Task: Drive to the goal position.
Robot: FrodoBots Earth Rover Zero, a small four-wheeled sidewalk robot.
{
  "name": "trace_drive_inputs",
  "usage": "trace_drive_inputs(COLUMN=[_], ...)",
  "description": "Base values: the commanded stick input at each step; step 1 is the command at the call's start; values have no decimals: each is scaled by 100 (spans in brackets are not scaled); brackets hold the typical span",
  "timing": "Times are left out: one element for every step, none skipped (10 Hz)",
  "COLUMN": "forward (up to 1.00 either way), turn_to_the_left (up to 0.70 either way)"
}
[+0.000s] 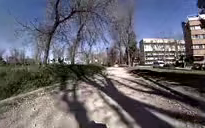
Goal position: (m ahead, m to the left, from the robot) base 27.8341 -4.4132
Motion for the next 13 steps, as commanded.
trace_drive_inputs(forward=[98,98,98,98,98,98,98,98,98,98,98,98,98], turn_to_the_left=[0,-1,-8,-13,-18,-22,-26,-27,-28,-27,-27,-26,-26])
